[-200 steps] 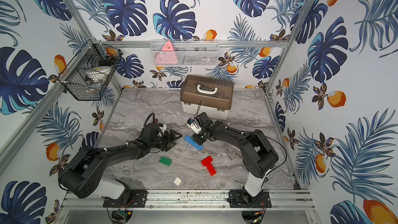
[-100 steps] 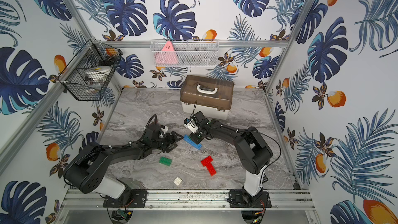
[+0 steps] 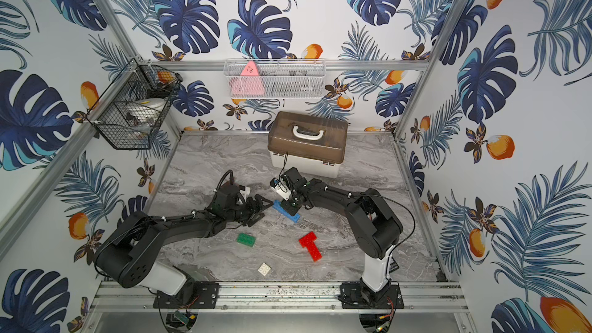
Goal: Assemble a small pinwheel with lego
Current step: Assemble the lego brick with the lego brick.
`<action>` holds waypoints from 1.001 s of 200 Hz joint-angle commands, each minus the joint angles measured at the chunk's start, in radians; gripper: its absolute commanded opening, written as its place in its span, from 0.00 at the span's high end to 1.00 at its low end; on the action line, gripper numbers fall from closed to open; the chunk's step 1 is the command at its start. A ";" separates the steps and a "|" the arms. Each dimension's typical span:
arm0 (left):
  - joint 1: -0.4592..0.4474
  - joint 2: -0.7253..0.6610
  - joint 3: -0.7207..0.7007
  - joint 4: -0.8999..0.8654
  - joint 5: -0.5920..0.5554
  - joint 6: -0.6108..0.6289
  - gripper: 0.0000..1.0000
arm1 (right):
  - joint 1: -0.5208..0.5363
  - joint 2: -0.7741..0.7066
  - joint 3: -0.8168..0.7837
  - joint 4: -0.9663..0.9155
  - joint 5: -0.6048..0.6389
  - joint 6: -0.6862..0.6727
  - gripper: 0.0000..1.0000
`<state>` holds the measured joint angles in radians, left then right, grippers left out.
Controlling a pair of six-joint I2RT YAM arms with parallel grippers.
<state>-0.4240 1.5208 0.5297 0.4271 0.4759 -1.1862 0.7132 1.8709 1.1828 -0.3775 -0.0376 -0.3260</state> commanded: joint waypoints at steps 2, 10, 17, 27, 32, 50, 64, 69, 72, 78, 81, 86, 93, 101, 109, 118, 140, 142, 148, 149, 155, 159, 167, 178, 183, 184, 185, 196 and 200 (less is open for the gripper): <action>0.001 0.005 0.001 0.053 0.009 -0.024 0.17 | 0.002 0.070 -0.006 -0.236 0.056 -0.013 0.98; 0.000 0.009 0.001 0.061 0.011 -0.027 0.17 | 0.003 0.095 -0.001 -0.255 0.055 -0.023 0.98; 0.001 0.010 0.002 0.064 0.012 -0.026 0.17 | 0.003 0.117 0.011 -0.274 0.057 -0.017 0.99; -0.001 0.012 0.003 0.062 0.014 -0.023 0.17 | 0.003 0.141 0.029 -0.299 0.042 -0.007 0.99; 0.000 0.012 0.003 0.059 0.014 -0.021 0.17 | 0.004 0.144 0.039 -0.311 0.041 0.000 1.00; 0.001 0.018 0.018 0.005 -0.002 0.013 0.17 | 0.008 0.099 0.027 -0.296 0.033 0.008 1.00; 0.001 0.027 0.045 -0.072 -0.026 0.052 0.17 | 0.009 0.058 0.011 -0.285 0.046 0.001 1.00; 0.001 0.029 0.051 -0.087 -0.036 0.062 0.18 | 0.008 0.049 0.009 -0.290 0.058 -0.003 1.00; 0.001 0.030 0.054 -0.095 -0.040 0.067 0.18 | 0.008 0.046 0.009 -0.293 0.064 -0.005 1.00; 0.000 0.030 0.056 -0.102 -0.048 0.070 0.18 | 0.008 0.041 0.008 -0.301 0.071 -0.011 1.00; 0.000 0.029 0.056 -0.104 -0.052 0.071 0.18 | 0.008 0.041 0.008 -0.305 0.072 -0.013 1.00; 0.000 0.029 0.056 -0.102 -0.056 0.072 0.18 | 0.008 0.036 0.007 -0.309 0.073 -0.014 1.00; 0.000 0.027 0.055 -0.100 -0.064 0.071 0.18 | 0.008 0.026 0.000 -0.307 0.074 -0.011 1.00; 0.001 0.029 0.057 -0.100 -0.067 0.074 0.18 | 0.010 0.016 -0.007 -0.303 0.057 -0.008 1.00; 0.000 0.034 0.059 -0.100 -0.068 0.077 0.18 | 0.017 0.012 -0.009 -0.303 0.047 0.000 1.00; 0.001 0.043 0.061 -0.095 -0.067 0.079 0.18 | 0.023 0.015 -0.004 -0.314 0.038 0.005 1.00; 0.000 0.074 0.060 -0.072 -0.070 0.072 0.20 | 0.036 0.034 0.007 -0.334 0.030 -0.012 1.00; 0.000 0.078 0.062 -0.075 -0.073 0.075 0.21 | 0.036 0.035 0.007 -0.337 0.032 -0.014 1.00; -0.003 0.088 0.076 -0.104 -0.087 0.091 0.23 | 0.035 0.040 0.013 -0.344 0.041 -0.013 1.00; -0.003 0.089 0.081 -0.114 -0.090 0.094 0.23 | 0.035 0.039 0.013 -0.344 0.042 -0.013 1.00; -0.008 0.098 0.111 -0.175 -0.112 0.127 0.25 | 0.037 0.036 0.013 -0.343 0.049 -0.011 1.00; -0.010 0.104 0.132 -0.214 -0.128 0.150 0.27 | 0.037 0.029 0.010 -0.338 0.050 -0.010 1.00; -0.017 0.115 0.173 -0.289 -0.161 0.192 0.29 | 0.038 0.012 0.000 -0.324 0.050 -0.007 1.00; -0.023 0.128 0.210 -0.350 -0.195 0.223 0.33 | 0.040 -0.012 -0.013 -0.304 0.054 -0.008 1.00; -0.025 0.133 0.217 -0.356 -0.202 0.228 0.35 | 0.043 -0.019 -0.017 -0.298 0.060 -0.007 1.00; -0.025 0.135 0.217 -0.357 -0.202 0.229 0.35 | 0.043 -0.021 -0.017 -0.298 0.061 -0.007 1.00; -0.024 0.136 0.219 -0.357 -0.203 0.229 0.36 | 0.044 -0.022 -0.017 -0.298 0.061 -0.008 1.00; -0.025 0.155 0.229 -0.357 -0.197 0.233 0.39 | 0.046 -0.021 -0.012 -0.307 0.067 -0.013 1.00; -0.027 0.164 0.233 -0.358 -0.194 0.236 0.40 | 0.046 -0.018 -0.008 -0.312 0.071 -0.013 1.00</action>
<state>-0.4465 1.6527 0.7387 0.1711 0.3328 -1.0180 0.7528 1.8404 1.1843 -0.4465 0.0238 -0.3325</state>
